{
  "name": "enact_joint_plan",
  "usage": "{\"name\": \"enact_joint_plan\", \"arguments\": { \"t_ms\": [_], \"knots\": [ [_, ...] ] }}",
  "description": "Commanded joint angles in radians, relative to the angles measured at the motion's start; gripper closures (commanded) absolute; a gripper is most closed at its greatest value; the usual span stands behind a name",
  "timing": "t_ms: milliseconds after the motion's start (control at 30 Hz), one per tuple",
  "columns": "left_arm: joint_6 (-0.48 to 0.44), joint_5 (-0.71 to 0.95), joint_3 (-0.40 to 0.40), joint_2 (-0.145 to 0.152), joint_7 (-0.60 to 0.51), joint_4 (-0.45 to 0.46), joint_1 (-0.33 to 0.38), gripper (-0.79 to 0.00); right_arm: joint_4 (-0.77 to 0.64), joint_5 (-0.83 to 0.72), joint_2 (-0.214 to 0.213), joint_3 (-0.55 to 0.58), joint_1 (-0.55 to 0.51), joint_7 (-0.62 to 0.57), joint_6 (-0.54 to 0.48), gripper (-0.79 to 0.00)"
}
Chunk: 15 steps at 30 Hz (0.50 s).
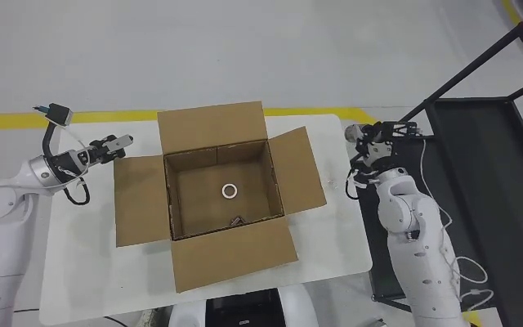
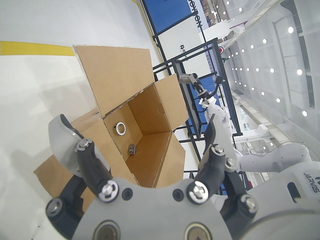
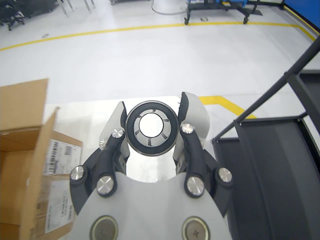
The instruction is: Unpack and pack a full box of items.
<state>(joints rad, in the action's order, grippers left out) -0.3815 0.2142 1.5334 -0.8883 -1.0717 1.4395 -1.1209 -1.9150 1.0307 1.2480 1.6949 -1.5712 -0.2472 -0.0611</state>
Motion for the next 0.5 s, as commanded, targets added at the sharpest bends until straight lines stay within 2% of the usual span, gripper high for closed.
{"name": "enact_joint_plan", "arguments": {
  "t_ms": [0,133,267,467],
  "knots": [
    [0.000,0.000,0.000,0.000,0.000,0.000,0.000,-0.785,-0.085,-0.004,-0.002,0.005,-0.035,0.017,-0.056,0.000],
    [0.000,0.000,0.000,0.000,0.000,0.000,0.000,-0.785,-0.210,-0.064,-0.005,-0.014,-0.085,0.011,-0.180,0.000],
    [0.000,0.000,0.000,0.000,0.000,0.000,0.000,-0.785,-0.293,-0.036,-0.008,-0.085,-0.095,-0.023,-0.260,0.000],
    [0.000,0.000,0.000,0.000,0.000,0.000,0.000,-0.785,-0.286,0.120,-0.003,-0.324,-0.029,-0.128,-0.271,0.000]
  ]
}}
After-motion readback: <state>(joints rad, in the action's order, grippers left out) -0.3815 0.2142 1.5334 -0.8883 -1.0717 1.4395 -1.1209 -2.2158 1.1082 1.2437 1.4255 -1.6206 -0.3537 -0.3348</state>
